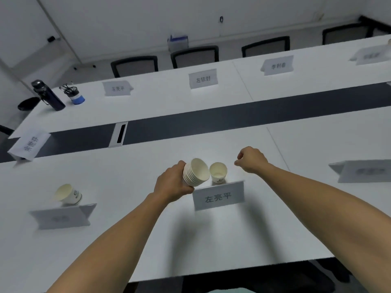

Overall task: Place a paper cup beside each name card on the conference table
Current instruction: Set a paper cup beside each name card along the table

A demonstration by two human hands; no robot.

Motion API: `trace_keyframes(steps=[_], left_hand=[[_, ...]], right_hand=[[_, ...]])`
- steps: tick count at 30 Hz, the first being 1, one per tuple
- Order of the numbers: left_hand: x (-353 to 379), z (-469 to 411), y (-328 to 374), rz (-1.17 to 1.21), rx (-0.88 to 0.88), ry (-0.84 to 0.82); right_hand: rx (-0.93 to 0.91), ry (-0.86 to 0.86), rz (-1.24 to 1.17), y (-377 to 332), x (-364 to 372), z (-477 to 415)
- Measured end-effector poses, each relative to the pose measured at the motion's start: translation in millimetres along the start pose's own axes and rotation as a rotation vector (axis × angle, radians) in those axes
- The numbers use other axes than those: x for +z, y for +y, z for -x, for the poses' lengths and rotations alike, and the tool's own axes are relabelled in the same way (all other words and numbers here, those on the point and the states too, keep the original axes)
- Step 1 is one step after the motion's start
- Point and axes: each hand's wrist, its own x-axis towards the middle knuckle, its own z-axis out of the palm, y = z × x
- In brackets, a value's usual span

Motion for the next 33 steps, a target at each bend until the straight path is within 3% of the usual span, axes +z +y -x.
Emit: trace_keyframes(steps=[9,18,28,33], left_hand=[[10,27,67,-0.034,0.268,-0.094],[59,40,194,-0.084,0.493,-0.139],[150,34,382,-0.021,0.526,-0.137],[192,36,441,0.016,0.516,-0.155]], right_hand=[[0.034,0.145,0.15,52,-44,116],[0.196,0.238,0.165,173,-105,190],[0.235,0.251,0.142,352,-194,213],[0.237,0.222,0.139,423,-229,208]])
